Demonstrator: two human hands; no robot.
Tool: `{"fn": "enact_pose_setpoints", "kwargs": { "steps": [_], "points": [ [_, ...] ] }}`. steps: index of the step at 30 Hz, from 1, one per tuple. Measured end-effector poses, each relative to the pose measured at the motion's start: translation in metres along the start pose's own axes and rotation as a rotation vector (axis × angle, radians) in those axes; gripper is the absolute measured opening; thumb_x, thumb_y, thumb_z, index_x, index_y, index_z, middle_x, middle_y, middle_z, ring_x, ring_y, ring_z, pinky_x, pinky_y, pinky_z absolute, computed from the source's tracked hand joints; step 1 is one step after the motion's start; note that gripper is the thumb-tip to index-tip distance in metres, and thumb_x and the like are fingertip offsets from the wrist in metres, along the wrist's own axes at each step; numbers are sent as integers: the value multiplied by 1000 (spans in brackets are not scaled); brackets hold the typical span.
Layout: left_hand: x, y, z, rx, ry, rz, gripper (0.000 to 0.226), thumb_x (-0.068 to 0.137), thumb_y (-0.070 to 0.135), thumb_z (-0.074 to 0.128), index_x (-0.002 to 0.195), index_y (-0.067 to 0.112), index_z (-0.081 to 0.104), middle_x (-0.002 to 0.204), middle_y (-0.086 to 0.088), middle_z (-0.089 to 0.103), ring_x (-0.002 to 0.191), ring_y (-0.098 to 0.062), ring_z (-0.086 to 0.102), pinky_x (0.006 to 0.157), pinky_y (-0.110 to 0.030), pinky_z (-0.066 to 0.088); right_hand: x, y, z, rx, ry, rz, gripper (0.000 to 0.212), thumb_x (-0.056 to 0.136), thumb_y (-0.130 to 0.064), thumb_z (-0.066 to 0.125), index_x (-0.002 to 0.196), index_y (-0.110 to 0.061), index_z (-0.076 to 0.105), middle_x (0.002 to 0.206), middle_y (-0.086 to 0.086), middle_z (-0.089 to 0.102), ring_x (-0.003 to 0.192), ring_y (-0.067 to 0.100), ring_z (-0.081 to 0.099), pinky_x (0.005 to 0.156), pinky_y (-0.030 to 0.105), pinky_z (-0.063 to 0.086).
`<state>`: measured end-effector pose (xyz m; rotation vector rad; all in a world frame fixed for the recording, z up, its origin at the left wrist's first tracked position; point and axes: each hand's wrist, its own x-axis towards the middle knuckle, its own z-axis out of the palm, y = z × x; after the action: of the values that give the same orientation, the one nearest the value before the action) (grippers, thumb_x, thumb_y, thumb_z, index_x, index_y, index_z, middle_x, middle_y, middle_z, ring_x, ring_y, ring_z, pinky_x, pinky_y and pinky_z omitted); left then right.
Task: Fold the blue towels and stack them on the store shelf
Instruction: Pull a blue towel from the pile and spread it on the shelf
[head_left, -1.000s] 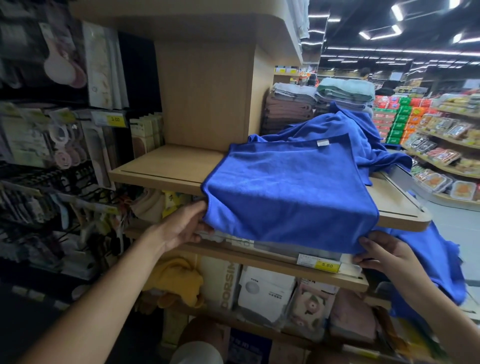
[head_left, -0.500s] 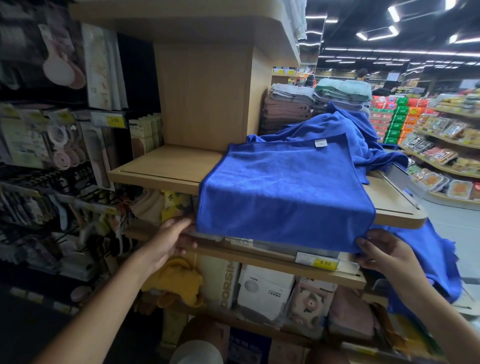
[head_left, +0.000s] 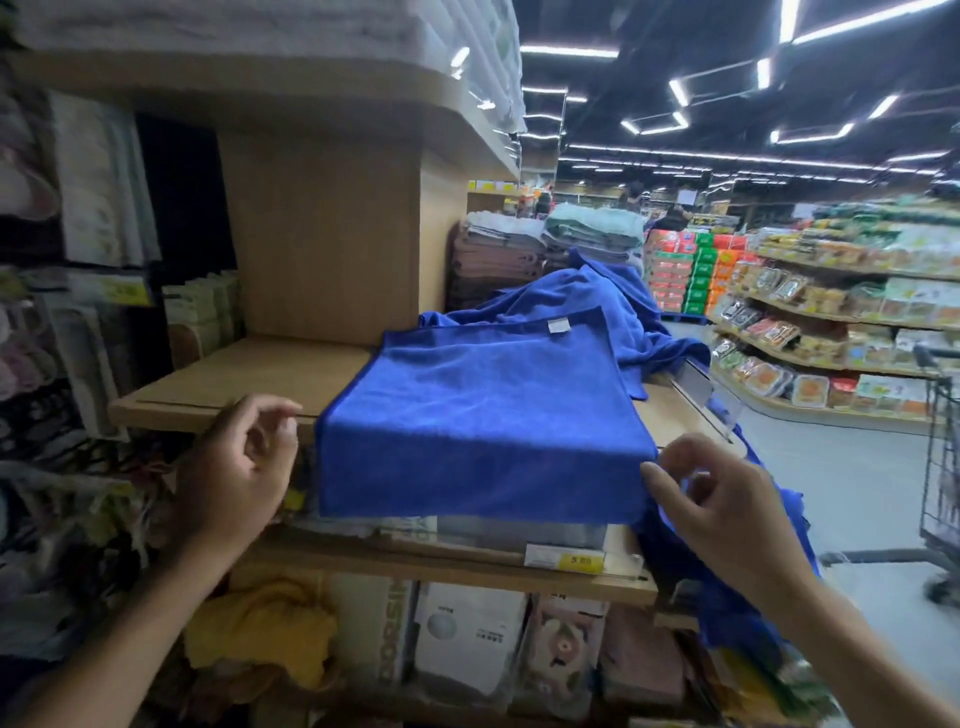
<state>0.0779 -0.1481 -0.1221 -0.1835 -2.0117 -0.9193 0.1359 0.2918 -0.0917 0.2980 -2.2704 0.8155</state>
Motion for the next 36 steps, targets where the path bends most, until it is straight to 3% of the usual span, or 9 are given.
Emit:
{"fn": "enact_pose_setpoints", "kwargs": {
  "steps": [3, 6, 8, 12, 18, 24, 27, 33, 36],
  "points": [
    [68, -2, 21, 109, -84, 10, 24, 90, 49, 49, 104, 37, 65, 82, 23, 63, 70, -1, 60, 58, -25, 48, 60, -12, 1, 35, -60, 36, 13, 86, -47, 64, 78, -37, 61, 68, -14, 68, 47, 6, 61, 48, 16, 42],
    [130, -12, 66, 51, -356, -160, 13, 91, 30, 60, 93, 39, 70, 100, 12, 74, 97, -14, 67, 89, -39, 55, 133, 8, 22, 56, -139, 153, 4, 90, -32, 69, 93, -30, 66, 83, -8, 72, 44, 10, 65, 49, 22, 45],
    [156, -25, 96, 124, -483, -268, 16, 94, 21, 61, 101, 26, 74, 113, -3, 73, 108, -23, 65, 101, -42, 50, 178, 28, 41, 65, -137, 236, 25, 92, -26, 69, 116, -18, 66, 101, -2, 71, 44, 9, 65, 48, 18, 45],
    [180, -36, 130, 276, -623, -375, 30, 92, 40, 57, 78, 19, 72, 86, -2, 73, 85, -26, 69, 80, -35, 52, 228, 58, 72, 122, -158, 414, 54, 92, -32, 68, 139, -11, 51, 117, 7, 66, 63, 21, 66, 59, 34, 53],
    [204, -35, 166, 159, -624, -463, 38, 92, 40, 67, 81, 4, 73, 77, -9, 66, 72, -23, 60, 66, -30, 39, 251, 72, 79, 253, -132, 483, 31, 86, -38, 77, 105, -16, 70, 91, 2, 70, 70, 16, 61, 58, 29, 46],
    [207, -30, 167, -193, -449, -488, 19, 94, 22, 70, 104, 6, 68, 92, -6, 65, 87, -18, 58, 69, -25, 43, 256, 67, 67, 280, -270, 483, 26, 95, -34, 70, 85, -10, 70, 72, 5, 44, 55, 14, 36, 41, 21, 23],
    [218, -19, 149, -312, -351, -470, 14, 95, 23, 69, 100, 11, 67, 81, 1, 61, 74, -12, 55, 55, -12, 42, 269, 62, 56, 368, -256, 503, 19, 95, -30, 71, 87, -13, 69, 76, 7, 45, 47, 11, 34, 39, 19, 19],
    [260, 16, 130, -522, -218, -439, 23, 98, 22, 65, 75, 20, 59, 76, 3, 59, 67, -6, 52, 52, -11, 40, 320, 51, 48, 460, -188, 534, 20, 94, -28, 72, 102, -10, 75, 77, 5, 56, 53, 12, 36, 49, 25, 24],
    [277, 29, 127, -549, -193, -484, 28, 97, 25, 65, 71, 21, 58, 78, 3, 61, 65, -7, 54, 47, -11, 40, 338, 44, 46, 474, -120, 548, 17, 93, -28, 73, 98, -12, 75, 76, 0, 62, 52, 10, 42, 41, 18, 26]
  ]
}}
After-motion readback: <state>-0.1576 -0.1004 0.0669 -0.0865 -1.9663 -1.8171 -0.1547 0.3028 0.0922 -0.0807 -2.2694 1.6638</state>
